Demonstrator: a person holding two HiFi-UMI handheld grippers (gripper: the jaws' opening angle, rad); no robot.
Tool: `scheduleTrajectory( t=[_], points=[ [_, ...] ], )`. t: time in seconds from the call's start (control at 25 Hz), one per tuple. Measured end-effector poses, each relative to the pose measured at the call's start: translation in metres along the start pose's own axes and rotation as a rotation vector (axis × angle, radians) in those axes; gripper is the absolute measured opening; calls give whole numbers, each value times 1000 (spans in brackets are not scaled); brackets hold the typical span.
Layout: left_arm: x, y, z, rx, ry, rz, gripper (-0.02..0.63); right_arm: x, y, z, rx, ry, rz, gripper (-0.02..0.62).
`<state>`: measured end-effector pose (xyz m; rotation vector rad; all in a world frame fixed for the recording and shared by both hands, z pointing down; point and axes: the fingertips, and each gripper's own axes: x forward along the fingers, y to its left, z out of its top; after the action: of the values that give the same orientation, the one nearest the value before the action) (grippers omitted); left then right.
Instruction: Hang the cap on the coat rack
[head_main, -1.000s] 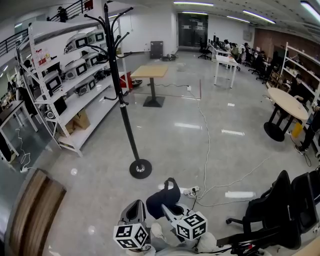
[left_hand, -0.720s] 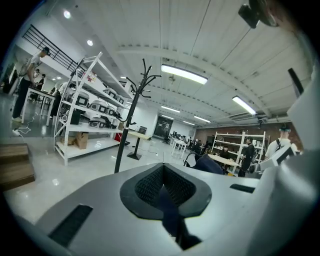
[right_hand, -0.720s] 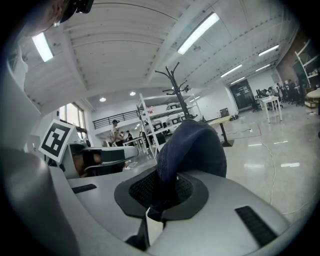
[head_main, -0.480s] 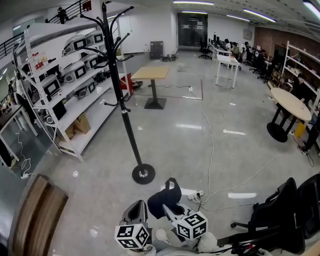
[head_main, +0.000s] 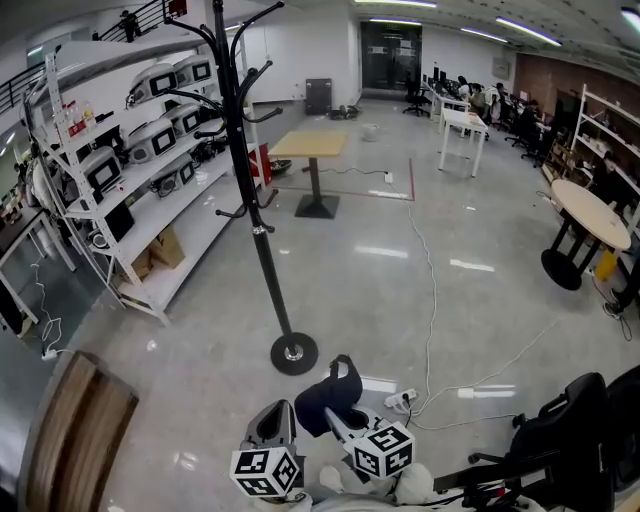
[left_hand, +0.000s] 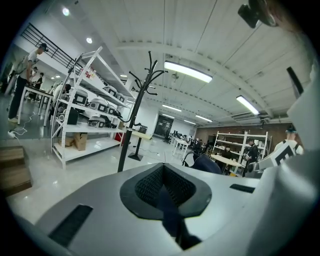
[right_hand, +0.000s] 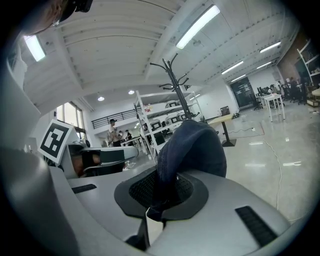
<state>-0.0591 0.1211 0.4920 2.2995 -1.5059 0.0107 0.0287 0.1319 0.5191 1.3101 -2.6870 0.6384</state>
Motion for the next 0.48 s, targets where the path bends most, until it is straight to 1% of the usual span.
scheduleTrajectory(
  t=[0.48],
  points=[
    [52,50,25,-9,-5,-12,2,69,-15,22,-13,13,-7,25]
  ],
)
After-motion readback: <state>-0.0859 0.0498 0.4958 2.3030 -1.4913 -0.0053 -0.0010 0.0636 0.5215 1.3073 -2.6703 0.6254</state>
